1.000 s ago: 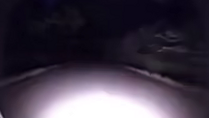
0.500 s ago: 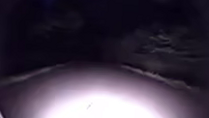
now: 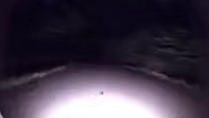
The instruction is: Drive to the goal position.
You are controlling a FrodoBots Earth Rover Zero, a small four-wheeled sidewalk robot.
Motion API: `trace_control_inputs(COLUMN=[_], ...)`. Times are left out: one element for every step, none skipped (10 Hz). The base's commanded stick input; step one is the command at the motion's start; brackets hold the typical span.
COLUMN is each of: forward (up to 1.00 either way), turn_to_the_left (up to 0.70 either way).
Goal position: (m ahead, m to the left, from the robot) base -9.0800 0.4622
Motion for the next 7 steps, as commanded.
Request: trace_control_inputs(forward=[-1.0, -1.0, -1.0, -1.0, -1.0, -1.0, -1.0], turn_to_the_left=[0.0, 0.0, 0.0, -0.02, -0.2, -0.27, -0.27])
